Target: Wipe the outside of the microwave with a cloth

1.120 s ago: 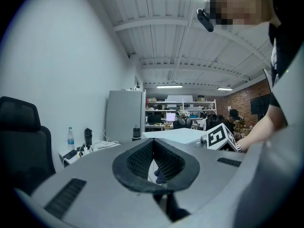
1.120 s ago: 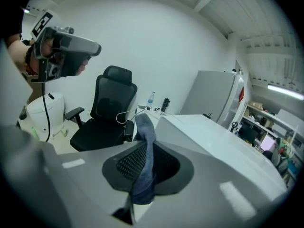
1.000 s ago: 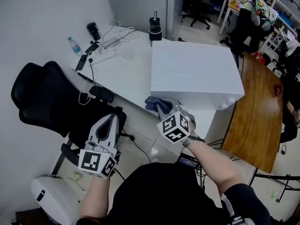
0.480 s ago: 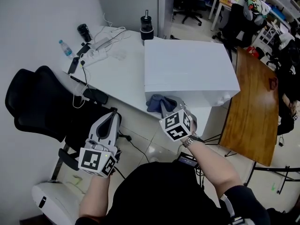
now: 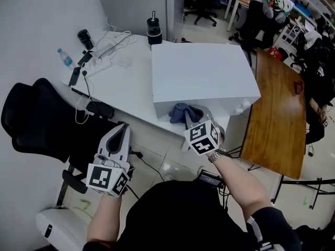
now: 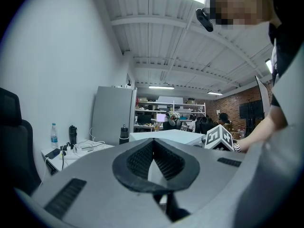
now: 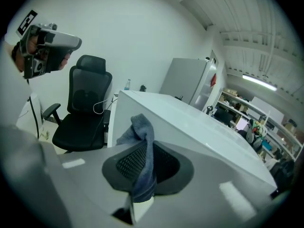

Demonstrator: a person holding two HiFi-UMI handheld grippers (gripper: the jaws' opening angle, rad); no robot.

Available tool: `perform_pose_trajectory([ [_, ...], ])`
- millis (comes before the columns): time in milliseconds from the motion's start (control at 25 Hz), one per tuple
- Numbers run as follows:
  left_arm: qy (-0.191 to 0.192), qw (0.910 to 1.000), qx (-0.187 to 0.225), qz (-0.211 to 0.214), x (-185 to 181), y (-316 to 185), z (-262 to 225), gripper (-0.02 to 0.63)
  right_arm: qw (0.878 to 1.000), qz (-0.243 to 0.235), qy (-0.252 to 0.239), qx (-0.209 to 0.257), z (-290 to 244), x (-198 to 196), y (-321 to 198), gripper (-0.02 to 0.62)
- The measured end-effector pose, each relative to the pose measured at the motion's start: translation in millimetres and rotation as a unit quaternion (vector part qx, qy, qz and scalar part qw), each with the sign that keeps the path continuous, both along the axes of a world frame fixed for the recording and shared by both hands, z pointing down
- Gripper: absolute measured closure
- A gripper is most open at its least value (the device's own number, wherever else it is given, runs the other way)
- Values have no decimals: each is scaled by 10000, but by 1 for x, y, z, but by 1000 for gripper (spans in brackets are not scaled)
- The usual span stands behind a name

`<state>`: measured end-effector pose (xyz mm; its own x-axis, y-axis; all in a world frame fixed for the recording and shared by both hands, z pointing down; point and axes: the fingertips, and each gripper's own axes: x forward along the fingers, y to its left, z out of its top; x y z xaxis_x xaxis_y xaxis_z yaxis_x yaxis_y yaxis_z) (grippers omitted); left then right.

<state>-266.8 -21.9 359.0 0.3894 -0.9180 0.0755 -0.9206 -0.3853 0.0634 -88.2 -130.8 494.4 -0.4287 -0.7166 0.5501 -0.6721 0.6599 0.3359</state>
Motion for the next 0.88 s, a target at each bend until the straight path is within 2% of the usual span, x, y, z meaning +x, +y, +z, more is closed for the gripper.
perform_pose_trajectory([
  [440, -49, 9998, 24, 183, 39, -5, -5, 601, 9993, 357, 37, 44, -2, 61, -6, 560],
  [880, -151, 9994, 6, 322, 106, -14, -12, 601, 9977, 671, 2, -1, 0, 145, -14, 560],
])
